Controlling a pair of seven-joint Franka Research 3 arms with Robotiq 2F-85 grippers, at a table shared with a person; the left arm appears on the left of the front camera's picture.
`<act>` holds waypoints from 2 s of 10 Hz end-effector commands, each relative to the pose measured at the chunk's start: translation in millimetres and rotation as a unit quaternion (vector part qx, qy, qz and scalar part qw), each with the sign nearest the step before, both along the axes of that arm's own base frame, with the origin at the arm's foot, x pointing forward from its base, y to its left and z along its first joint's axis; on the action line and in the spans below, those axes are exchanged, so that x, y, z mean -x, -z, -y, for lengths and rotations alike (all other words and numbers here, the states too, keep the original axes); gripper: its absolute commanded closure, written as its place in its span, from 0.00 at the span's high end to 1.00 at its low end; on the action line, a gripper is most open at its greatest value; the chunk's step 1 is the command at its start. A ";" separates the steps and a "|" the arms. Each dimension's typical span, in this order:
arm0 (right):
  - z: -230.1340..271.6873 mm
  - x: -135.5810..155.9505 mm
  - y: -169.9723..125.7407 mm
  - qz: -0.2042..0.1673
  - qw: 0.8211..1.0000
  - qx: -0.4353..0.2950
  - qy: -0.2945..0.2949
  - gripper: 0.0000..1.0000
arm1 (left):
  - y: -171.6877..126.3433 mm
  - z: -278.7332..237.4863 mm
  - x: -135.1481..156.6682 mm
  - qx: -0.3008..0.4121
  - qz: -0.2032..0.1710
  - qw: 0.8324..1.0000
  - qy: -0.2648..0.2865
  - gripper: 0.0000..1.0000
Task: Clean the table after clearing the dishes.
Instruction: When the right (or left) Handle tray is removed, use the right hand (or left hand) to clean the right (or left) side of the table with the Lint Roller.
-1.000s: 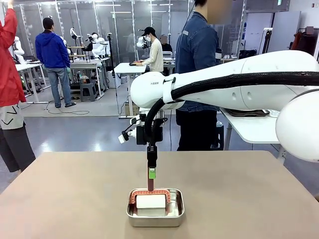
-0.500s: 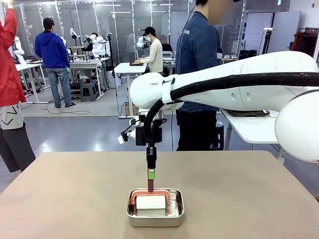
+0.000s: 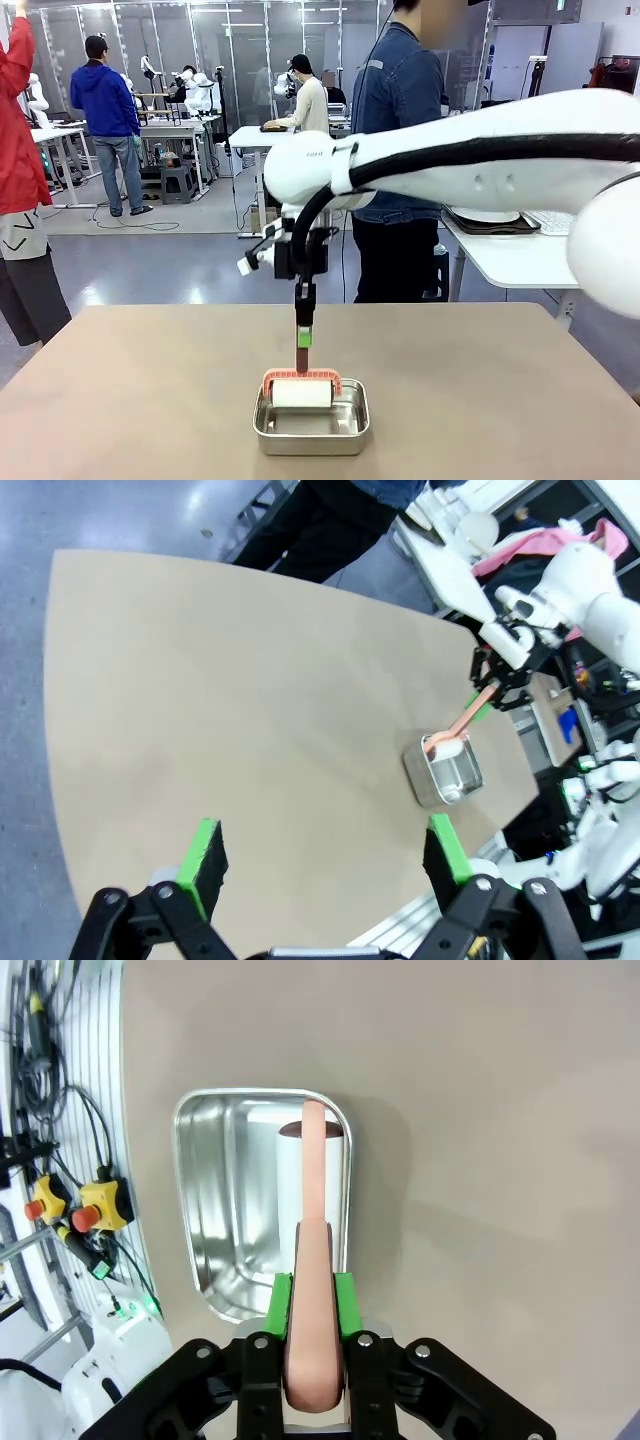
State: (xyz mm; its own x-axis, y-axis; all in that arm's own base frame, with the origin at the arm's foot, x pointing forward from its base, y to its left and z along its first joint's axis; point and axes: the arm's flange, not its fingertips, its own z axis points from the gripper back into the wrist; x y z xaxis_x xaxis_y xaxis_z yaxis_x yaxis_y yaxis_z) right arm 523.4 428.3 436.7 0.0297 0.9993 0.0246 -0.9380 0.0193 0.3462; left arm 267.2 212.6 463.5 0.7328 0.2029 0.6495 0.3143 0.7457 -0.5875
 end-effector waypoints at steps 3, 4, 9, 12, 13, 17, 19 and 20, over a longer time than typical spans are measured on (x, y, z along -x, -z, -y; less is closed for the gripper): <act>121.2 61.8 -51.3 -0.025 0.945 -0.072 0.317 0.00 | -0.8 -0.2 1.4 -0.004 -0.005 1.000 -0.004 1.00; 159.6 71.5 -44.1 -0.025 0.905 -0.108 0.410 0.00 | -0.8 -0.2 1.4 -0.004 -0.005 1.000 -0.004 1.00; 274.2 84.8 8.0 -0.043 0.713 -0.222 0.664 0.00 | -0.8 -0.2 1.4 -0.004 -0.005 1.000 -0.004 1.00; 297.4 77.3 9.6 -0.067 0.753 -0.185 0.627 0.00 | -0.8 -0.2 1.4 -0.004 -0.005 1.000 -0.004 1.00; 297.4 77.3 9.6 -0.067 0.753 -0.185 0.627 0.00 | -0.8 -0.2 1.4 -0.004 -0.005 1.000 -0.004 1.00; 314.0 63.8 25.5 -0.036 0.700 -0.216 0.679 0.20 | -0.8 -0.2 1.4 -0.004 -0.005 1.000 -0.004 1.00; 332.2 47.4 53.4 -0.127 0.673 -0.239 0.688 0.20 | -0.8 -0.2 1.4 -0.004 -0.005 1.000 -0.004 1.00; 334.5 36.8 60.4 -0.131 0.670 -0.234 0.692 0.20 | -0.8 -0.2 1.4 -0.004 -0.005 1.000 -0.004 1.00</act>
State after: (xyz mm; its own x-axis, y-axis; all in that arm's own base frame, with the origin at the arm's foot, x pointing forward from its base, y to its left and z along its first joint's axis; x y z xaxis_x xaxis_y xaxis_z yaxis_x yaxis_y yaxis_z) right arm 472.5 88.5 382.2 0.9829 -0.1120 0.1461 -0.0307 0.6828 0.7299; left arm 267.4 212.5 463.6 0.7332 0.2018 0.6494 0.3147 0.7459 -0.5871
